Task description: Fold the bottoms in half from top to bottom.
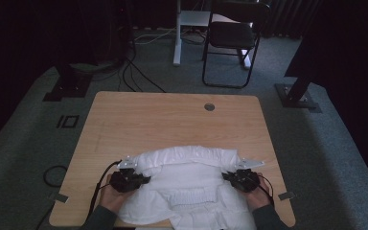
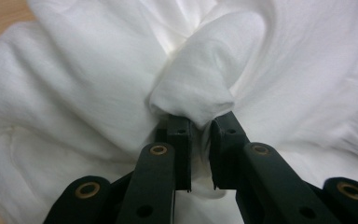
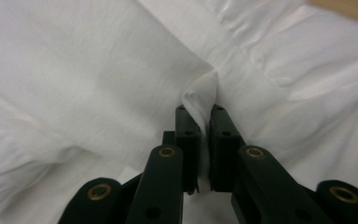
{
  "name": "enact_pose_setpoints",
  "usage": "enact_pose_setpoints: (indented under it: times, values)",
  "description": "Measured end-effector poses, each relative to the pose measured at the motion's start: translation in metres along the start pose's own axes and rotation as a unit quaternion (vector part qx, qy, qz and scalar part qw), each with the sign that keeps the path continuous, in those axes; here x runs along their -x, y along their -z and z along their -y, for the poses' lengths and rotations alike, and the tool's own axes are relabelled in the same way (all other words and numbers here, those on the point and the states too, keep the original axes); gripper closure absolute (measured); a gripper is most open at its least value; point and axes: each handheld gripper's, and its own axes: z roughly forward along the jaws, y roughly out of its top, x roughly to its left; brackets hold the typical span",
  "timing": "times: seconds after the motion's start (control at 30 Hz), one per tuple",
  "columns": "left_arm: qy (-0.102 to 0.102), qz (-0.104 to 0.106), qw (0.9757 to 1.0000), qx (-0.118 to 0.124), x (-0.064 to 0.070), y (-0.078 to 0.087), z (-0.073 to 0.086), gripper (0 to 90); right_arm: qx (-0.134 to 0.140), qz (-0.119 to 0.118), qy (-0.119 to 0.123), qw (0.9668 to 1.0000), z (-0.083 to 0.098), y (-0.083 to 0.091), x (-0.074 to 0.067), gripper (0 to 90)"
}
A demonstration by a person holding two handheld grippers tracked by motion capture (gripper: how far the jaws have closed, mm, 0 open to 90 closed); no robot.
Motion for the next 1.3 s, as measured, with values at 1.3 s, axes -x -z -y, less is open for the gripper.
enact_pose_setpoints:
  times: [1.3]
  values:
    - [-0.009,-0.111,0.9753,0.191,-0.039,0.051,-0.129,83.1,0.13,0.074,-0.024,0.9885,-0.128,0.019,0.06,84.7]
